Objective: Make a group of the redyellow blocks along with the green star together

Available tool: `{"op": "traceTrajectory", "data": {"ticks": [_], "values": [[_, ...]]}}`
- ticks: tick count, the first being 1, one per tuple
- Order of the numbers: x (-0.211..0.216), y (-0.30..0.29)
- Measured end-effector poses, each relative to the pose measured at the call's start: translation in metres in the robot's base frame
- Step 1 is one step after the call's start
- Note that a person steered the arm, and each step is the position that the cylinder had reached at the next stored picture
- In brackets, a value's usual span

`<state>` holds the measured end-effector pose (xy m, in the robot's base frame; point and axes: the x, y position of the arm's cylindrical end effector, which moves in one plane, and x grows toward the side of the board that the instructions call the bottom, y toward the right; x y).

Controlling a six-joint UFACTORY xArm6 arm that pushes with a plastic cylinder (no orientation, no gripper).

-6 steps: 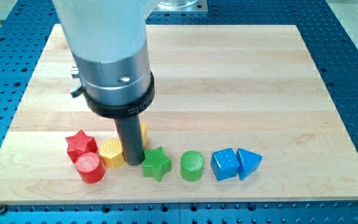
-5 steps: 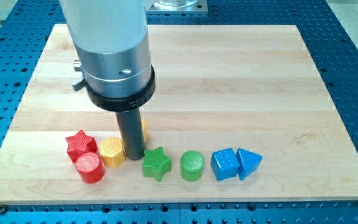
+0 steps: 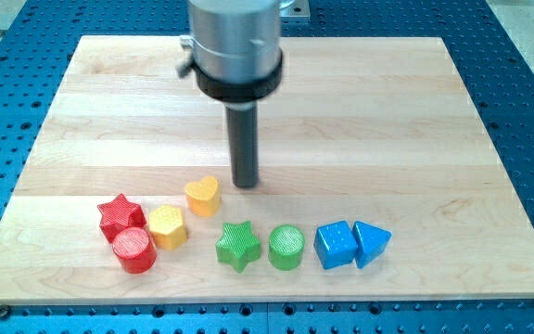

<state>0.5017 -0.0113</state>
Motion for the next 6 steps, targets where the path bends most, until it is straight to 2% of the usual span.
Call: {"op": "traceTrajectory", "data": {"ticks": [1,2,3,5,6], "values": [[0.077,0.015],[0.091,0.003],[0.091,-0.031],[0.081,-0.058],[0.022,-0.058]]}}
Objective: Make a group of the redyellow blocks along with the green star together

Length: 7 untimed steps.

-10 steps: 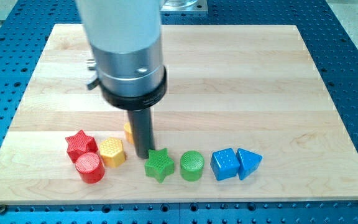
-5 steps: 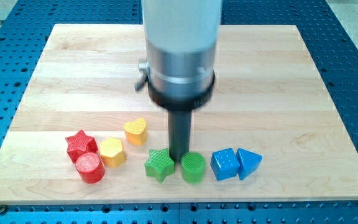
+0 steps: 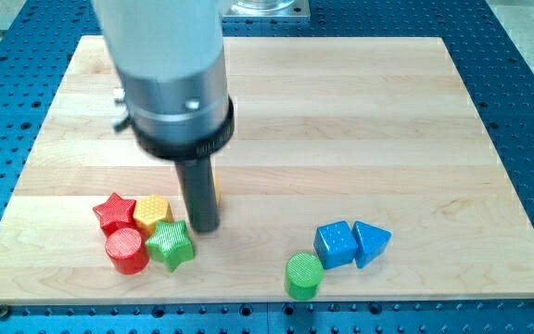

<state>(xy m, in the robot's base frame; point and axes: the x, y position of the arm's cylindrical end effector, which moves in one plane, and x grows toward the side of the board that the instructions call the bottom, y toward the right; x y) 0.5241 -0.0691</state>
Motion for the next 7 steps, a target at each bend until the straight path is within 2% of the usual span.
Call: {"op": "traceTrajectory", "data": {"ticks": [1,3,4,5,7], "values": [[-0.030,0.009],[-0.045,0.018],[-0.079,0.060],[-0.088,0.052],[-0.081,-0.037]]}}
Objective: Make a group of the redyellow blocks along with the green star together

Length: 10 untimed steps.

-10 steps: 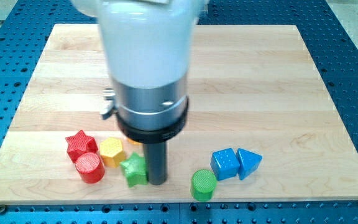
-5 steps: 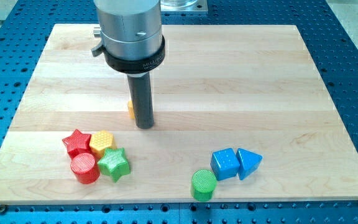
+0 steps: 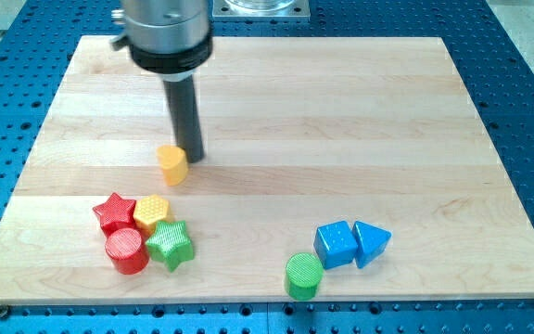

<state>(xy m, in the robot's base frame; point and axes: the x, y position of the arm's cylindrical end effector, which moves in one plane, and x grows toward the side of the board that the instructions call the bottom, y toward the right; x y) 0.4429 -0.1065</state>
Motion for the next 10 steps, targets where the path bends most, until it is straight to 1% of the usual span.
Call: {"op": "traceTrajectory", "data": {"ticks": [1,2,3,4,5,6,7,8,9,10], "values": [[0.006,0.000],[-0.002,0.060],[0.018,0.080],[0.031,0.046],[0.031,-0.005],[0.031,-0.036],[0.031,-0.041],[0.045,-0.019],[0.068,-0.009],[0.068,-0.017]]}}
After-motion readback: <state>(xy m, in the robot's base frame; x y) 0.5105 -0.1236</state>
